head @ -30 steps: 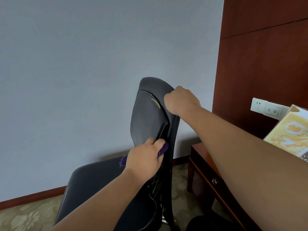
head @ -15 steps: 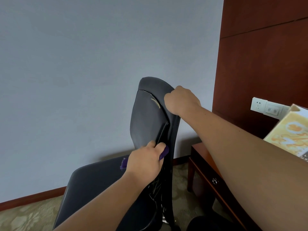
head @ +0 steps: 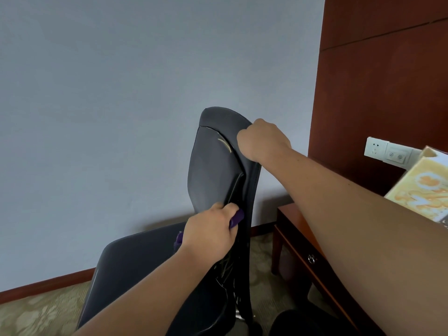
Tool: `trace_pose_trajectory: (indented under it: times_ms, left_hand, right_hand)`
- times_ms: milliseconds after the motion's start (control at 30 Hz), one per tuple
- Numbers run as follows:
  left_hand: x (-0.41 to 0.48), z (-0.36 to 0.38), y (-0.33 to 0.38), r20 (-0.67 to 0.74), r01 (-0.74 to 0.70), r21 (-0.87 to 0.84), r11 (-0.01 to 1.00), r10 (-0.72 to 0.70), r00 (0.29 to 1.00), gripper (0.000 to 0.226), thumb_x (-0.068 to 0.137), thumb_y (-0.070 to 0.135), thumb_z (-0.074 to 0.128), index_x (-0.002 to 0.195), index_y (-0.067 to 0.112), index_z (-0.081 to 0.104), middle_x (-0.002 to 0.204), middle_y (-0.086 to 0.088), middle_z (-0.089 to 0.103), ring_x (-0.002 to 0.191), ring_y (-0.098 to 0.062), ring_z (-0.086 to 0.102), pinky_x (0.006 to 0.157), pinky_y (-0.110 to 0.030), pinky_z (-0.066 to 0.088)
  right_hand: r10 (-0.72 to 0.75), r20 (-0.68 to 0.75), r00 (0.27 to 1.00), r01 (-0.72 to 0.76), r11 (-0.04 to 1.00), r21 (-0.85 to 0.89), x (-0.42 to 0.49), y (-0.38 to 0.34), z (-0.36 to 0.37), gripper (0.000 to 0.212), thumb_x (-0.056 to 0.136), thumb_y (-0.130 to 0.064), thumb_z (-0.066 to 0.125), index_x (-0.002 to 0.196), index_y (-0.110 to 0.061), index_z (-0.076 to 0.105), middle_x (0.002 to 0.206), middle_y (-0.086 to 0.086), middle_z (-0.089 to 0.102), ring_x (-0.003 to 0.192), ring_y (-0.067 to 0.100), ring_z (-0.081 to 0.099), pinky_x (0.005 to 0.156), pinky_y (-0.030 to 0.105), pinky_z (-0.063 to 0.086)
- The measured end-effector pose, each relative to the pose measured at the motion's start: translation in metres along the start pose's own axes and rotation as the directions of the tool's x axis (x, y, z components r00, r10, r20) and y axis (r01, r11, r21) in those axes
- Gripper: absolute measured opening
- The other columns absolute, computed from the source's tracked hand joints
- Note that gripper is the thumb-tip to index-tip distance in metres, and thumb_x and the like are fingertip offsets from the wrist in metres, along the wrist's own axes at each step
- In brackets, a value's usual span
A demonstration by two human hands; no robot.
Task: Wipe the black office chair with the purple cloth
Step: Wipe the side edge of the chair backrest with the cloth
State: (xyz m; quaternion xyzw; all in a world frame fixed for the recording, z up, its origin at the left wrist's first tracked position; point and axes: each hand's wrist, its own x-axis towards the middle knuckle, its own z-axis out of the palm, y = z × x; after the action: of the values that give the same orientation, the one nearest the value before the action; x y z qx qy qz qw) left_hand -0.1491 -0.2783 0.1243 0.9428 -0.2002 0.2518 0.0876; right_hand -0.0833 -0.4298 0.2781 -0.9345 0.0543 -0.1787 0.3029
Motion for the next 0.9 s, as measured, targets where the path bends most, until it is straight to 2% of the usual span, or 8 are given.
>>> trace_pose_trajectory:
  times_ms: [133, 267, 333, 500, 567, 633, 767, 900]
  left_hand:
    - [0.005, -0.006, 0.000, -0.111, 0.002, -0.039, 0.999, -0.006, 0.994, 0.020, 0.092, 0.042, 0.049, 0.112, 0.040, 0.048, 0.086, 0.012, 0.055, 0.060, -0.012, 0.057, 0.049, -0.029, 0.050]
    - [-0.003, 0.004, 0.003, 0.032, 0.000, 0.014, 1.000, -0.001, 0.999, 0.025, 0.094, 0.039, 0.046, 0.118, 0.037, 0.045, 0.097, 0.011, 0.055, 0.069, -0.016, 0.060, 0.053, -0.031, 0.050]
    - [-0.005, 0.003, 0.001, 0.033, 0.017, 0.011, 1.000, -0.018, 0.999, 0.023, 0.094, 0.041, 0.045, 0.117, 0.037, 0.046, 0.099, 0.010, 0.058, 0.071, -0.016, 0.061, 0.056, -0.032, 0.052]
    - [0.015, -0.016, 0.007, -0.131, 0.104, -0.126, 0.986, -0.121, 0.984, 0.024, 0.094, 0.051, 0.043, 0.112, 0.036, 0.049, 0.089, 0.013, 0.059, 0.067, -0.012, 0.056, 0.059, -0.031, 0.049]
    - [0.028, -0.023, 0.009, -0.168, 0.093, -0.115, 0.989, -0.111, 0.979, 0.023, 0.094, 0.049, 0.046, 0.110, 0.033, 0.050, 0.088, 0.013, 0.059, 0.064, -0.011, 0.049, 0.057, -0.028, 0.043]
    - [0.037, -0.030, 0.011, -0.185, 0.087, -0.131, 0.988, -0.111, 0.977, 0.024, 0.093, 0.048, 0.049, 0.111, 0.032, 0.050, 0.088, 0.013, 0.060, 0.065, -0.011, 0.051, 0.057, -0.029, 0.046]
    - [0.040, -0.034, 0.012, -0.226, 0.097, -0.254, 0.962, -0.157, 0.962, 0.026, 0.091, 0.050, 0.053, 0.111, 0.035, 0.045, 0.087, 0.015, 0.059, 0.067, -0.012, 0.057, 0.060, -0.033, 0.052]
    - [0.051, -0.039, 0.020, -0.277, 0.093, -0.461, 0.883, -0.242, 0.930, 0.022, 0.091, 0.051, 0.052, 0.107, 0.038, 0.043, 0.079, 0.018, 0.059, 0.070, -0.008, 0.060, 0.062, -0.037, 0.054]
  right_hand:
    - [-0.003, -0.007, 1.000, 0.003, 1.000, 0.007, 0.001, -0.001, 0.001, 0.024, 0.082, -0.023, 0.041, 0.101, -0.011, 0.051, 0.080, 0.002, 0.047, 0.069, 0.022, 0.050, 0.067, 0.034, 0.041]
    - [0.004, -0.011, 1.000, -0.004, 1.000, 0.004, 0.000, 0.002, 0.000, 0.023, 0.081, -0.021, 0.042, 0.100, -0.011, 0.051, 0.079, 0.001, 0.047, 0.066, 0.019, 0.047, 0.061, 0.032, 0.038]
    - [0.001, -0.007, 1.000, -0.001, 1.000, 0.004, 0.000, 0.001, 0.000, 0.021, 0.081, -0.021, 0.042, 0.098, -0.012, 0.050, 0.078, 0.001, 0.046, 0.066, 0.019, 0.047, 0.060, 0.031, 0.037]
    - [-0.005, -0.003, 1.000, 0.005, 1.000, 0.002, 0.000, -0.002, 0.000, 0.022, 0.083, -0.022, 0.043, 0.100, -0.011, 0.050, 0.083, 0.003, 0.046, 0.082, 0.029, 0.053, 0.072, 0.036, 0.041]
    - [-0.003, -0.015, 1.000, 0.003, 1.000, 0.012, 0.001, 0.000, 0.000, 0.022, 0.083, -0.022, 0.043, 0.101, -0.012, 0.050, 0.080, 0.002, 0.046, 0.078, 0.027, 0.052, 0.070, 0.035, 0.040]
    - [-0.005, -0.013, 1.000, 0.005, 1.000, 0.011, 0.001, 0.002, 0.000, 0.023, 0.083, -0.022, 0.042, 0.102, -0.011, 0.050, 0.082, 0.002, 0.047, 0.075, 0.025, 0.051, 0.068, 0.034, 0.039]
    - [-0.007, -0.013, 1.000, 0.007, 1.000, 0.007, 0.004, 0.000, 0.001, 0.024, 0.082, -0.021, 0.043, 0.102, -0.012, 0.049, 0.080, 0.001, 0.045, 0.071, 0.023, 0.048, 0.063, 0.032, 0.037]
    - [-0.019, -0.016, 1.000, 0.019, 1.000, -0.014, 0.006, 0.000, 0.002, 0.022, 0.081, -0.018, 0.044, 0.100, -0.010, 0.051, 0.080, 0.000, 0.043, 0.078, 0.026, 0.050, 0.070, 0.034, 0.042]
